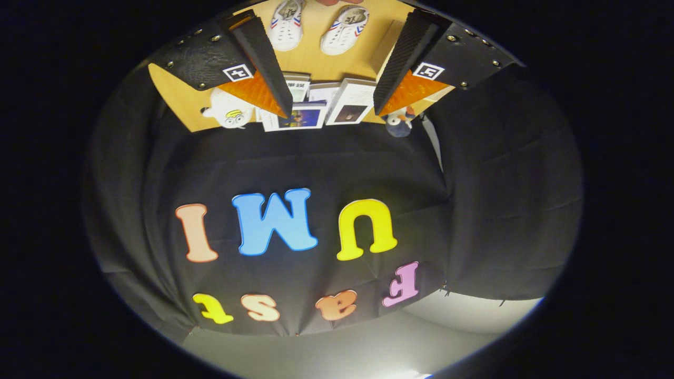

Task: Open the storage box then place both shoes into the box .Put the left shoe in first, then the right shoe, with the right side of both shoes facing outward in a uniform manner.

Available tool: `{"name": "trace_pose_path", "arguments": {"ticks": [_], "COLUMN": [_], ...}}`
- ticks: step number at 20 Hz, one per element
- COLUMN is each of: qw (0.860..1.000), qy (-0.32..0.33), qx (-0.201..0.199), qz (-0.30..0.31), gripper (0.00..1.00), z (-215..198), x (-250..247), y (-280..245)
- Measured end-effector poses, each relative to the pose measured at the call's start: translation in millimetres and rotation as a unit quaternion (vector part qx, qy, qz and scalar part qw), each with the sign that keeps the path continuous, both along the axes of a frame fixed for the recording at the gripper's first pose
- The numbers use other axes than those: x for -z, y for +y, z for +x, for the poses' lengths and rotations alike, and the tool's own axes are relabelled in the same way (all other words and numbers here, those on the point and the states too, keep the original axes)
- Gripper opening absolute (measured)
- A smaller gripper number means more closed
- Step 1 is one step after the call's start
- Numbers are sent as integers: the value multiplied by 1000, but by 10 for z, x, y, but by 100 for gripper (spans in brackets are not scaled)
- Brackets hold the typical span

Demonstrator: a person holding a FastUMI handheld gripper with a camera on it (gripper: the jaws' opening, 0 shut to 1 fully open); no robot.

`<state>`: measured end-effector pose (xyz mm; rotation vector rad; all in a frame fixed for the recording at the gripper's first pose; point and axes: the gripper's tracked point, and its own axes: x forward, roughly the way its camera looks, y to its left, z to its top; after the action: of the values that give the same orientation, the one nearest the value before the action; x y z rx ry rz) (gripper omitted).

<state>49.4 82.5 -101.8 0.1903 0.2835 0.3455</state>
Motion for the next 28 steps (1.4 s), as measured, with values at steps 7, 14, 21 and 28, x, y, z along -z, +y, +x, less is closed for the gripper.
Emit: {"name": "trace_pose_path", "arguments": {"ticks": [7,14,21,28], "qw": [981,937,875,835], "qy": [135,259,364,414], "qx": [-106,-177,-230,-228], "qz": [95,156,223,284], "gripper": [95,97,97,81], "z": [-10,-14,-228,-265], "x": [684,1485,1996,1936], "y": [695,1262,1703,1893]}}
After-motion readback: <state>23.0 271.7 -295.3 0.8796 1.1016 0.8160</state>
